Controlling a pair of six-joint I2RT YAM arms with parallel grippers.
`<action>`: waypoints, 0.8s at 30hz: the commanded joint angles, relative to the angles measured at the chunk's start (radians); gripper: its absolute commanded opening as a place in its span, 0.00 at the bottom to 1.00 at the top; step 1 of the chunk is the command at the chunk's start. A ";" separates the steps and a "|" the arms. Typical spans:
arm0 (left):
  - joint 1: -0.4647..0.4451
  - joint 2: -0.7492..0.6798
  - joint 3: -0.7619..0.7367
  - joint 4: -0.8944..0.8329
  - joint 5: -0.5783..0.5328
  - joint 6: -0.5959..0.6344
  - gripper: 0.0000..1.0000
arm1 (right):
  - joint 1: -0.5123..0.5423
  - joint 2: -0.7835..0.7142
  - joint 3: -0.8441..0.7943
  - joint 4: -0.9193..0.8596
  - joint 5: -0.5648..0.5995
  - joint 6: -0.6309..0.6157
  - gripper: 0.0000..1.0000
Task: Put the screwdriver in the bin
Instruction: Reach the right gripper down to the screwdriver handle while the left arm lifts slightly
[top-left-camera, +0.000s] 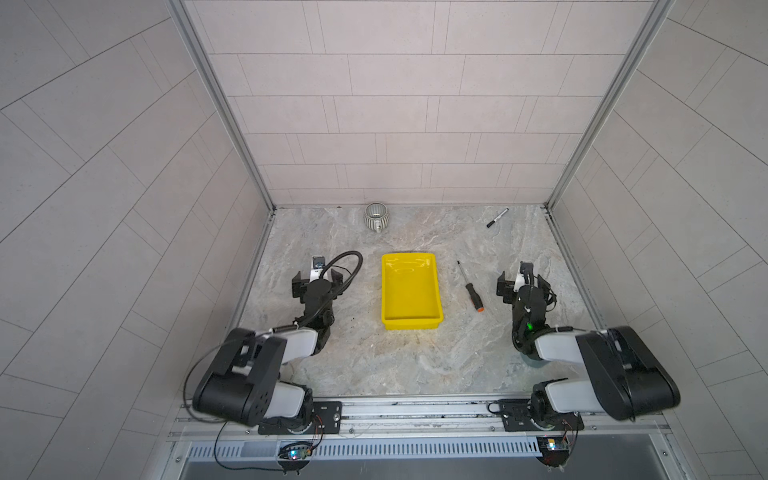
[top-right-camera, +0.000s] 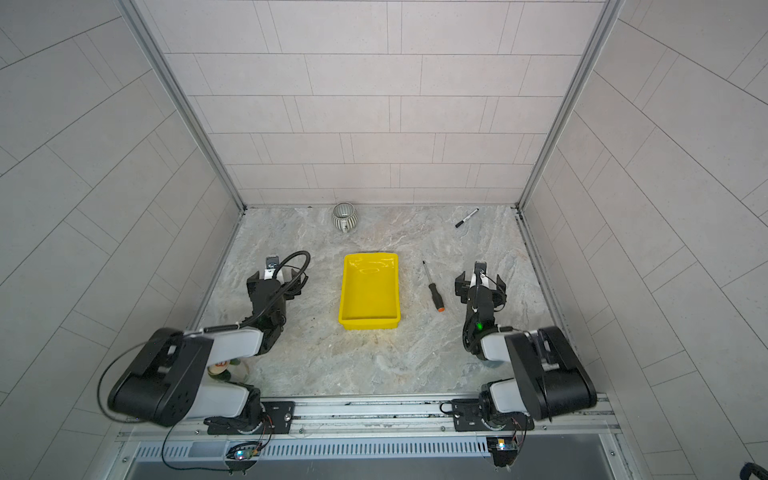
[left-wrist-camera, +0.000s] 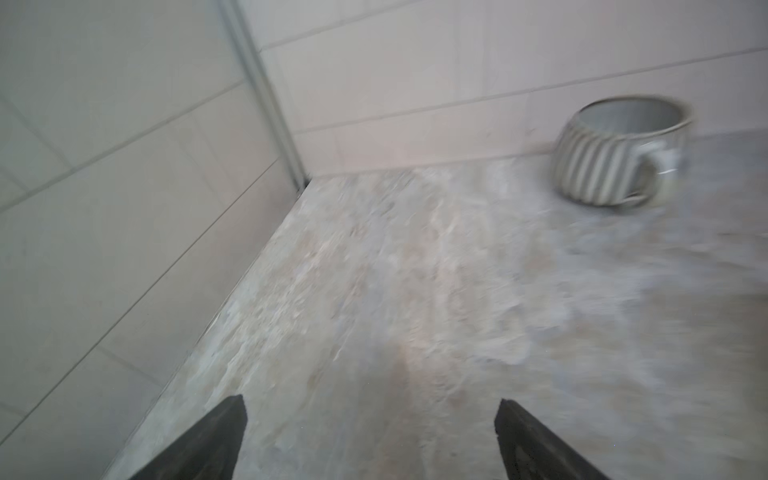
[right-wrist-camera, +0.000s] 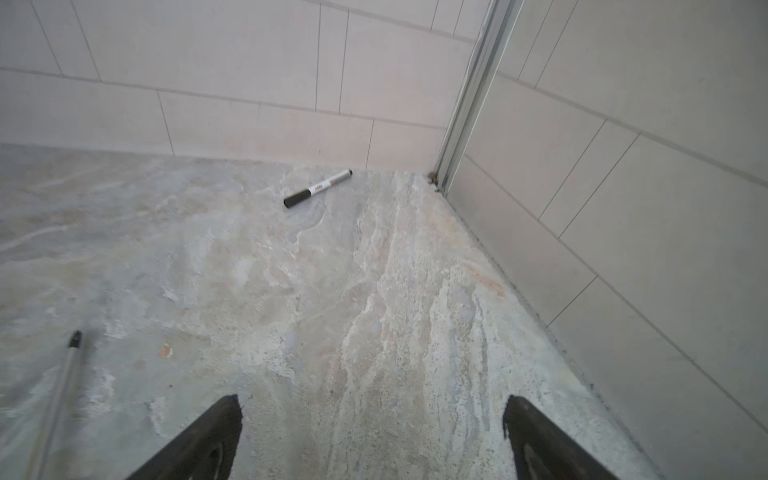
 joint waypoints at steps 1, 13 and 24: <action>-0.120 -0.199 0.156 -0.465 0.042 0.032 1.00 | 0.102 -0.305 0.119 -0.469 0.157 0.041 0.99; -0.158 -0.523 0.233 -1.191 0.068 -0.465 1.00 | 0.085 -0.897 0.096 -1.395 0.001 0.576 0.99; -0.155 -0.535 0.191 -1.209 0.028 -0.565 1.00 | 0.108 -0.679 0.157 -1.351 -0.004 0.575 0.99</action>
